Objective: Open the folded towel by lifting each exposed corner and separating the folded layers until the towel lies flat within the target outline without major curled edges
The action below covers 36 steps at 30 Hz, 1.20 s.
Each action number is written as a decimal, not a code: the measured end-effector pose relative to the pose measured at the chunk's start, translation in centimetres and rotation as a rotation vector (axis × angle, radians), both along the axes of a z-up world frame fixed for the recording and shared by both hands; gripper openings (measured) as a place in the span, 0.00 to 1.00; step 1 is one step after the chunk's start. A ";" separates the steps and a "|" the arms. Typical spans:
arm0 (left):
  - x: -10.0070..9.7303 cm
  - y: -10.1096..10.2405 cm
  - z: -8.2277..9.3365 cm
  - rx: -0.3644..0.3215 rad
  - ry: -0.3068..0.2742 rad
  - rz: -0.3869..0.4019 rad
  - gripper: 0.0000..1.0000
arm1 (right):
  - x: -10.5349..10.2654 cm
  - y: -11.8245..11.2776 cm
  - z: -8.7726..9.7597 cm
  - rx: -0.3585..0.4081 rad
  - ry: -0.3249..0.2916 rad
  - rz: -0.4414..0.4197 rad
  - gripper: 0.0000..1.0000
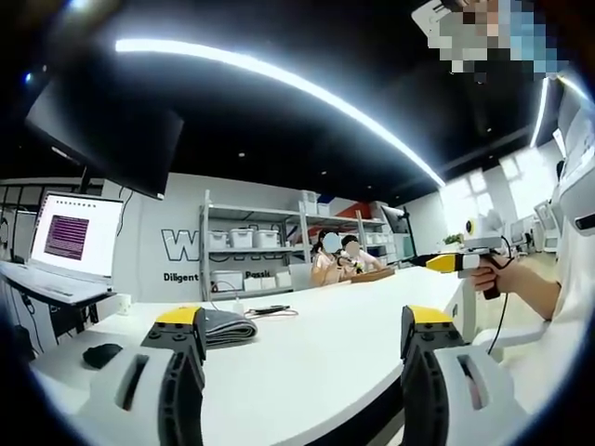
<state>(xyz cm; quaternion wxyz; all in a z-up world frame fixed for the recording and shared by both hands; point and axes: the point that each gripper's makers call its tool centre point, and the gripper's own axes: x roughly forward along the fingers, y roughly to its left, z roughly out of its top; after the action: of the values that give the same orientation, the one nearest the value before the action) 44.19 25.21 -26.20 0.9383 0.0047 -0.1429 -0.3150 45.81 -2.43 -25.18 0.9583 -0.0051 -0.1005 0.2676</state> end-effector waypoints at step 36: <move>-0.1 -0.5 -0.3 -0.002 0.025 -0.024 0.85 | 0.0 0.0 -0.2 0.005 0.009 0.010 0.81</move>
<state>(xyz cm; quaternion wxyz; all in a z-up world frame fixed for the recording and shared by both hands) 44.13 24.69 -26.47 0.9361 -0.0019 -0.1317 -0.3261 45.78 -2.41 -25.33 0.9575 -0.0007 -0.0968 0.2719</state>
